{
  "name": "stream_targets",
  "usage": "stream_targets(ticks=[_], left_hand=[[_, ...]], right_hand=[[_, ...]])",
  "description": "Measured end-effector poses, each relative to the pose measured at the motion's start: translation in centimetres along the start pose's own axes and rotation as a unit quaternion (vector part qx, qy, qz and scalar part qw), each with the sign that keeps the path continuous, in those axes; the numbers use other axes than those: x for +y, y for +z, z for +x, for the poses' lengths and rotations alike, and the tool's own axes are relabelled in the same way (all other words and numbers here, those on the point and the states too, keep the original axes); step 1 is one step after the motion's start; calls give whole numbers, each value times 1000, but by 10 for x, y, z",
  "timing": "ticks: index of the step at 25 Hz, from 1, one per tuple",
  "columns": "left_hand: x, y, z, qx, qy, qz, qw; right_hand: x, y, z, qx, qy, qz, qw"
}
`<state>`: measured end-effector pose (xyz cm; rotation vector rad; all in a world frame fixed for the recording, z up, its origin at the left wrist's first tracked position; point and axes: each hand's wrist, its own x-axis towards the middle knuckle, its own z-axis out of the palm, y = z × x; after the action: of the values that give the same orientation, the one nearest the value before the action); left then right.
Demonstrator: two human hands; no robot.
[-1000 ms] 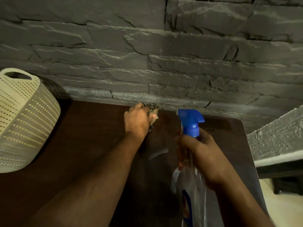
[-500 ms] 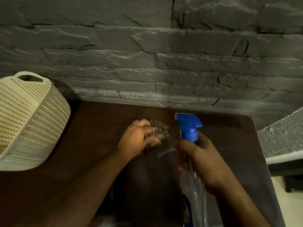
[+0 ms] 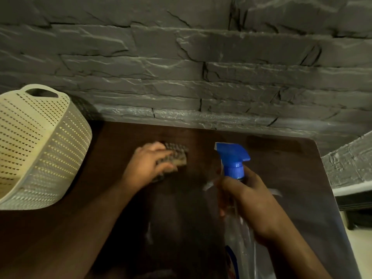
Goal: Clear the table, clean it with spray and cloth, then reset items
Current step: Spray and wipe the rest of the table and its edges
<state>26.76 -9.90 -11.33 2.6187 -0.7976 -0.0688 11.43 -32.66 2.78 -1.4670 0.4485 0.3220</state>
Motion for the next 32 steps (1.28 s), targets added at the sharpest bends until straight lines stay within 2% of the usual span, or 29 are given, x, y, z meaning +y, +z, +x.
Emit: stream_targets(ticks=[1,2,3,4,6,7,8,9,10,12,13,15,18,19,20,22,24,29,32], left_hand=[[-16,-9,20,33,-103,3,994],[-18,-12,38,56,-169,-6,984],[-7,-6,50,58,-174,-11,983],[15,5,50,35,-128,-14,991],[61,27,13,-63,42,-25,997],[61,31,-12,-70,119,-25,990],[45,25,-25,-53,141,-21,988],[23,16,-23,-18,110,-16,994],[1,7,-9,15,34,-4,999],[-31,-7,28,61,-140,14,988],[-30,-8,43,73,-177,15,981],[11,6,41,53,-137,4,989],[52,22,-40,-42,72,7,996],[43,18,-64,-19,78,20,997],[27,9,-72,24,42,26,998],[-5,-6,-57,89,-93,50,990],[-19,-14,-33,76,-179,71,978],[-4,-12,-59,33,-172,30,984],[-2,-10,-88,46,-182,15,982]], right_hand=[[1,2,-1,7,2,-1,1000],[2,4,-3,16,4,1,1000],[3,5,-5,27,5,5,1000],[3,7,-7,38,8,9,999],[4,10,-13,56,14,13,998],[4,10,-16,63,19,18,998],[4,10,-20,68,22,24,997],[6,8,-23,72,21,27,997],[7,7,-27,74,18,25,997],[12,9,-32,71,20,22,997],[15,11,-35,68,24,27,997],[24,15,-40,58,31,37,997],[36,21,-51,42,46,27,998],[39,22,-56,37,50,26,998],[41,24,-60,36,49,27,998],[47,26,-71,38,42,27,998],[55,33,-83,14,41,5,999],[78,64,-124,-71,31,-60,995],[95,71,-142,-92,49,-53,993]])
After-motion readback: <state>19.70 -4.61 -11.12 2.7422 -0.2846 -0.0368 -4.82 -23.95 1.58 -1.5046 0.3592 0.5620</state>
